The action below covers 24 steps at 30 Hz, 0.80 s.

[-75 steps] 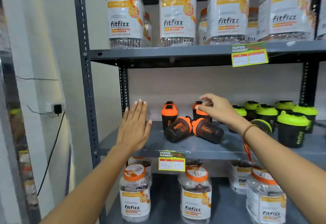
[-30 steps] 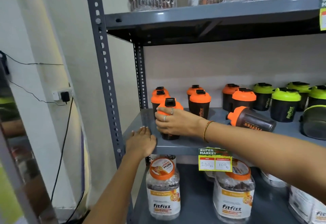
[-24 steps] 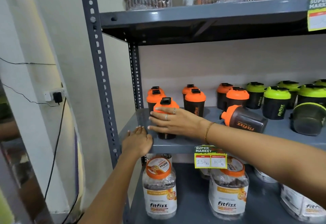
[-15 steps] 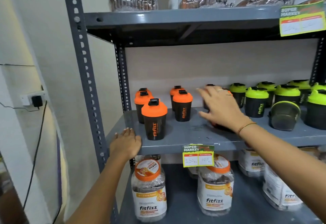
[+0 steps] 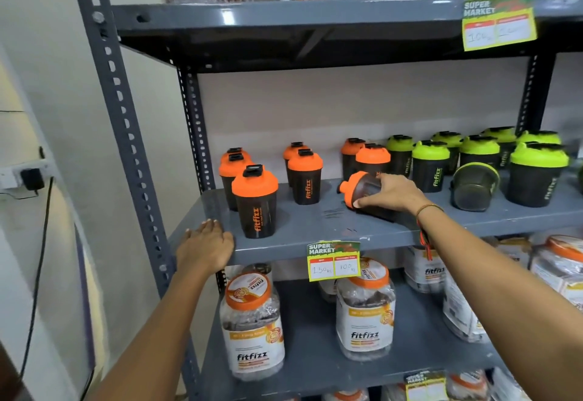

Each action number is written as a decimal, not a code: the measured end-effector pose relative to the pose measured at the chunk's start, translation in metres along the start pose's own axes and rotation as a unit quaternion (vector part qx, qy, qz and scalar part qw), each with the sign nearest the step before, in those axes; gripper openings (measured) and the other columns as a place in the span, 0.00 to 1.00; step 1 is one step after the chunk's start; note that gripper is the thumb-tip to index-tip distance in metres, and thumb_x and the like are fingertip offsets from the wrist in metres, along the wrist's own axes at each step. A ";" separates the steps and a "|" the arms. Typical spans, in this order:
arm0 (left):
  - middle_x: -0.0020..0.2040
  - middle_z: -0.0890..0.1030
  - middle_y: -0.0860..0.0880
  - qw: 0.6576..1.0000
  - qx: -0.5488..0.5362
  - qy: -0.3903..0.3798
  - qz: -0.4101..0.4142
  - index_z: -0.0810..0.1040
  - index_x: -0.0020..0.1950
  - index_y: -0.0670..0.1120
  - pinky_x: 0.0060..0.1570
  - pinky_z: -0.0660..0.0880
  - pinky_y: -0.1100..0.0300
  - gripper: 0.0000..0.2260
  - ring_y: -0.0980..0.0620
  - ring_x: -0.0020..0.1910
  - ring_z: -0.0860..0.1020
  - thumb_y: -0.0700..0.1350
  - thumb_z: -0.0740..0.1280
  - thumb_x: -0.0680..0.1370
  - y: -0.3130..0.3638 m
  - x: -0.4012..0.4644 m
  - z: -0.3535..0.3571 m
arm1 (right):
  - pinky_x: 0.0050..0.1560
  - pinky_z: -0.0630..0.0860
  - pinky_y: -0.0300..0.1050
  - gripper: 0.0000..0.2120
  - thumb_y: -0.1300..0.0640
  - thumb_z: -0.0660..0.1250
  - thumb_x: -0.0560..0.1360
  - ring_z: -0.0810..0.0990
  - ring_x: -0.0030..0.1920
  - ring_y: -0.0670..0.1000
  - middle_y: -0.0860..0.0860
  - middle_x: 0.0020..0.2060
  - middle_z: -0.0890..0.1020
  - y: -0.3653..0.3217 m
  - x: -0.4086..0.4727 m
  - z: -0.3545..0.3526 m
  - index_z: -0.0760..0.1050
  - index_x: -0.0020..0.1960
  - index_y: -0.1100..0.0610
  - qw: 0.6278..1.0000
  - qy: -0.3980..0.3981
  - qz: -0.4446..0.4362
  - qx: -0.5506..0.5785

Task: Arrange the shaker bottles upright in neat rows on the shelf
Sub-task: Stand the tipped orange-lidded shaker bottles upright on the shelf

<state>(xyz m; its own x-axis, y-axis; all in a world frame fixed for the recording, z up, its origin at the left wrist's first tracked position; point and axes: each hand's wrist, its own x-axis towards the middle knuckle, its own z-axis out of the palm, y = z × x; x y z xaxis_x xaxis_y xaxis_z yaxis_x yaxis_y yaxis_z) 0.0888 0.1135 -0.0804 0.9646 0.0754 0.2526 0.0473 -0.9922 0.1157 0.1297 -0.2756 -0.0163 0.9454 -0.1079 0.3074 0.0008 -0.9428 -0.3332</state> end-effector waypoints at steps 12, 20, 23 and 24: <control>0.77 0.60 0.42 1.000 -0.006 0.021 0.000 0.58 0.76 0.42 0.73 0.52 0.47 0.27 0.46 0.75 0.59 0.52 0.45 0.80 -0.001 0.001 0.004 | 0.61 0.79 0.53 0.43 0.36 0.83 0.52 0.84 0.58 0.49 0.49 0.56 0.86 -0.062 -0.016 0.039 0.76 0.63 0.50 0.801 0.024 -0.019 0.598; 0.77 0.61 0.43 0.999 -0.011 0.034 -0.001 0.59 0.76 0.43 0.74 0.51 0.47 0.26 0.46 0.75 0.59 0.53 0.45 0.80 -0.002 0.003 0.007 | 0.55 0.75 0.36 0.34 0.53 0.81 0.67 0.79 0.61 0.44 0.47 0.60 0.81 -0.079 -0.023 0.063 0.72 0.69 0.51 0.844 -0.040 -0.090 0.528; 0.76 0.61 0.43 0.999 -0.012 0.037 -0.003 0.59 0.76 0.43 0.74 0.52 0.47 0.26 0.47 0.75 0.60 0.53 0.45 0.80 -0.002 0.003 0.008 | 0.51 0.76 0.32 0.28 0.57 0.79 0.70 0.79 0.59 0.43 0.47 0.59 0.82 -0.082 -0.024 0.065 0.73 0.66 0.52 0.840 -0.056 -0.094 0.531; 0.76 0.61 0.43 0.999 -0.013 0.037 -0.003 0.59 0.76 0.43 0.74 0.52 0.47 0.26 0.47 0.75 0.60 0.53 0.45 0.80 -0.002 0.003 0.008 | 0.48 0.77 0.30 0.27 0.57 0.78 0.70 0.79 0.58 0.41 0.45 0.57 0.82 -0.082 -0.024 0.064 0.73 0.65 0.51 0.839 -0.061 -0.095 0.533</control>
<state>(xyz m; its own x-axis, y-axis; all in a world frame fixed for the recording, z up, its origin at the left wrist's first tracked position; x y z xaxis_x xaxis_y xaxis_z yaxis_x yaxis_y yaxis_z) 0.0934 0.1147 -0.0875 0.9424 0.0889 0.3223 0.0447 -0.9888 0.1423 0.1273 -0.1753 -0.0535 0.9215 0.1065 0.3736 0.3846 -0.1149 -0.9159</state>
